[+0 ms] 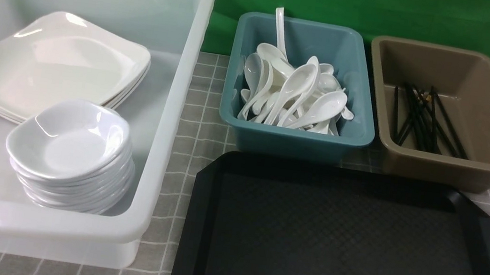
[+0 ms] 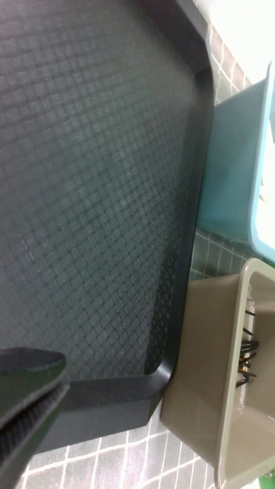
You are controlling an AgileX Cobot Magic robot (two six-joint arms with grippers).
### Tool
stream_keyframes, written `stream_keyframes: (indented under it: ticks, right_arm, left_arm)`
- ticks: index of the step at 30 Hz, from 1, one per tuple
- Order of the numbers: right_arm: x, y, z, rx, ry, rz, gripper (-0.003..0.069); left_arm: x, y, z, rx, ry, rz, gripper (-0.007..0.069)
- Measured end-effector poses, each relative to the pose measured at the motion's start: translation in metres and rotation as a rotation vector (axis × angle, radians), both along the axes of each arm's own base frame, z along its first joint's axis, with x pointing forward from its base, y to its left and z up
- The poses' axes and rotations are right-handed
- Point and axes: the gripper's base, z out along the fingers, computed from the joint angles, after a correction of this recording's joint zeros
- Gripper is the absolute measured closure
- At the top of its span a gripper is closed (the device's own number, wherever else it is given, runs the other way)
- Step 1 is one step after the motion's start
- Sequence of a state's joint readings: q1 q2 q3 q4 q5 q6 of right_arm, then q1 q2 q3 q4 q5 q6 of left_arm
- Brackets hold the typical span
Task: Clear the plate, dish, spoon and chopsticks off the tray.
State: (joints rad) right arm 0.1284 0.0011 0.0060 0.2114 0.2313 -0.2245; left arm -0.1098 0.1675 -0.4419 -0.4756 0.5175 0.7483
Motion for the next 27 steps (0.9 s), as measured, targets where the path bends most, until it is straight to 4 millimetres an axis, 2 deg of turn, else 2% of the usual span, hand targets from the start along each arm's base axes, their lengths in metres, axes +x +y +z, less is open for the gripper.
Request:
stream_keyframes:
  ticks: [5,8,13,17,18,19,23,27]
  right_arm:
    - [0.000,0.000,0.000,0.000,0.000,0.000,0.0571]
    - [0.000,0.000,0.000,0.000,-0.001,0.000,0.0568]
    - [0.000,0.000,0.000,0.000,-0.001,0.000,0.0561]
    - [0.000,0.000,0.000,0.000,-0.001,0.000,0.0552]
    - [0.000,0.000,0.000,0.000,-0.001,0.000,0.0551]
    - [0.000,0.000,0.000,0.000,-0.002,0.000,0.0548]
    - [0.000,0.000,0.000,0.000,-0.002,0.000,0.0541]
    - [0.000,0.000,0.000,0.000,-0.002,0.000,0.0532]
  left_arm:
    - [0.002,0.003,0.000,-0.057,-0.011,0.039,0.0619]
    - [0.007,0.013,-0.008,-0.195,-0.044,0.182,0.0619]
    - [0.007,0.021,-0.042,-0.211,-0.039,0.296,0.0619]
    - [0.011,0.025,-0.084,-0.220,-0.008,0.378,0.0619]
    - [0.011,0.025,-0.086,-0.221,-0.006,0.382,0.0619]
    - [0.015,0.027,-0.105,-0.253,0.028,0.416,0.0619]
    - [0.015,0.027,-0.118,-0.303,0.092,0.433,0.0619]
    - [0.015,0.027,-0.120,-0.315,0.111,0.436,0.0619]
